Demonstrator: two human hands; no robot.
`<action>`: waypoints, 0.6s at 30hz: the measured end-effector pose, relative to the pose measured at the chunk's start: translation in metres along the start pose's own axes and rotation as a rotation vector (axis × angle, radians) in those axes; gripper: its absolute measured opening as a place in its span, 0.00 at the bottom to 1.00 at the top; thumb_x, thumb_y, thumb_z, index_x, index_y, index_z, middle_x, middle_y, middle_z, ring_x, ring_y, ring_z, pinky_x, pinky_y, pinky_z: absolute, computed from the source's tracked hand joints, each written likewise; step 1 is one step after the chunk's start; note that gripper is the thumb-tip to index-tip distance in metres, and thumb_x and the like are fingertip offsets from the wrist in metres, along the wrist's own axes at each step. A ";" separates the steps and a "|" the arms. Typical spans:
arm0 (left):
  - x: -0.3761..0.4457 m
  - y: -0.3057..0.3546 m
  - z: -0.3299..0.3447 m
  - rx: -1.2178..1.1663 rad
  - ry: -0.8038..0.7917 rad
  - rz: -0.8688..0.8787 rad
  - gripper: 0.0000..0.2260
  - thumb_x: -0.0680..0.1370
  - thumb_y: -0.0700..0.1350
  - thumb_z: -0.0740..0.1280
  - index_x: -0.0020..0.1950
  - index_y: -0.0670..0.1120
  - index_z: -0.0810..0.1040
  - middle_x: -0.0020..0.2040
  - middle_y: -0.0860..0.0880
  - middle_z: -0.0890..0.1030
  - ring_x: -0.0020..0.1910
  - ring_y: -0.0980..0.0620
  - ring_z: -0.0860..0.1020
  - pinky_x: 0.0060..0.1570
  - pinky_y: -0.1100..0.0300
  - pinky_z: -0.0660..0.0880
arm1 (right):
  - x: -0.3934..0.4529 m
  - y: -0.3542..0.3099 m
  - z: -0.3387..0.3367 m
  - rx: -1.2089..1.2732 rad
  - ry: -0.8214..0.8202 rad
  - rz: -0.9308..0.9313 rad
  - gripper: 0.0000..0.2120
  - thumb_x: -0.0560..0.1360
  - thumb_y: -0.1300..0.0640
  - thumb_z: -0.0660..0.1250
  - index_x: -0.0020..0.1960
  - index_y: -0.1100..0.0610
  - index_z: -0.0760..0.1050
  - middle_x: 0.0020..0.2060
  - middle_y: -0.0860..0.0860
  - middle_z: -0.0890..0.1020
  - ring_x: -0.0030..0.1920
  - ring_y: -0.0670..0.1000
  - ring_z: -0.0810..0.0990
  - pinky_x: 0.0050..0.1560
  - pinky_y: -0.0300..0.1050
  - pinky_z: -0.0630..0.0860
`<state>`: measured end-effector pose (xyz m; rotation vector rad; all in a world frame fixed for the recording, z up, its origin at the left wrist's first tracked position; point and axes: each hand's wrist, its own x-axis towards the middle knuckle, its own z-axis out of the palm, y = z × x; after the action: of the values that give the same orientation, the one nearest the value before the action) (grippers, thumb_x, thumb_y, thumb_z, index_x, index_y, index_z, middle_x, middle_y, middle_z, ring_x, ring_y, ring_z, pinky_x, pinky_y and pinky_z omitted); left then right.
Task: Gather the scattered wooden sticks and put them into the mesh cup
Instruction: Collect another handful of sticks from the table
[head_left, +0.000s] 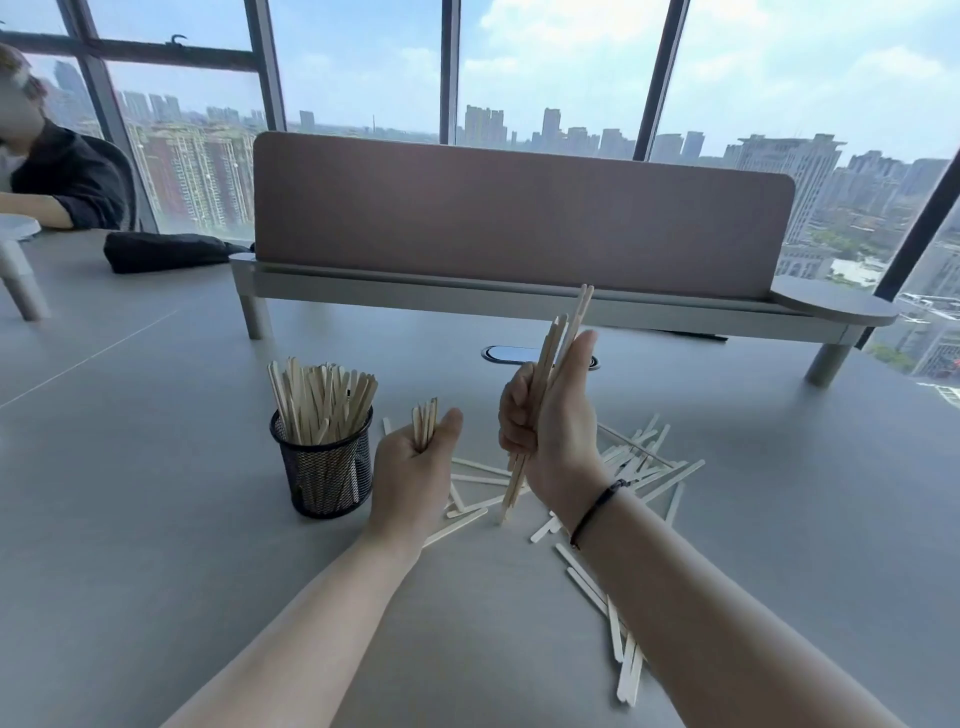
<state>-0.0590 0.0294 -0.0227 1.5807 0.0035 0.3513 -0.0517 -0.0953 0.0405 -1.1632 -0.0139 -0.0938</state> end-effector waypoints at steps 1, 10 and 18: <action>0.000 0.000 0.000 -0.003 -0.001 -0.003 0.31 0.70 0.65 0.67 0.31 0.40 0.58 0.28 0.42 0.59 0.29 0.45 0.58 0.28 0.43 0.58 | -0.001 0.001 0.001 -0.003 0.016 -0.018 0.35 0.72 0.23 0.47 0.28 0.54 0.61 0.22 0.51 0.61 0.24 0.50 0.54 0.28 0.43 0.51; -0.001 0.001 -0.002 0.025 -0.017 0.011 0.31 0.72 0.63 0.67 0.33 0.38 0.58 0.28 0.42 0.60 0.28 0.46 0.59 0.28 0.42 0.59 | -0.001 0.014 -0.002 -0.001 0.069 -0.031 0.34 0.68 0.23 0.50 0.29 0.55 0.63 0.22 0.51 0.61 0.22 0.51 0.58 0.27 0.42 0.57; -0.002 0.002 -0.001 0.018 -0.020 0.033 0.31 0.73 0.62 0.67 0.32 0.36 0.60 0.27 0.42 0.61 0.27 0.48 0.61 0.28 0.49 0.58 | -0.009 0.030 -0.005 -0.180 0.057 -0.043 0.28 0.77 0.37 0.63 0.27 0.53 0.62 0.20 0.51 0.63 0.22 0.51 0.60 0.27 0.42 0.60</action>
<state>-0.0615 0.0295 -0.0215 1.6032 -0.0355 0.3622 -0.0588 -0.0879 0.0106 -1.3397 0.0203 -0.1693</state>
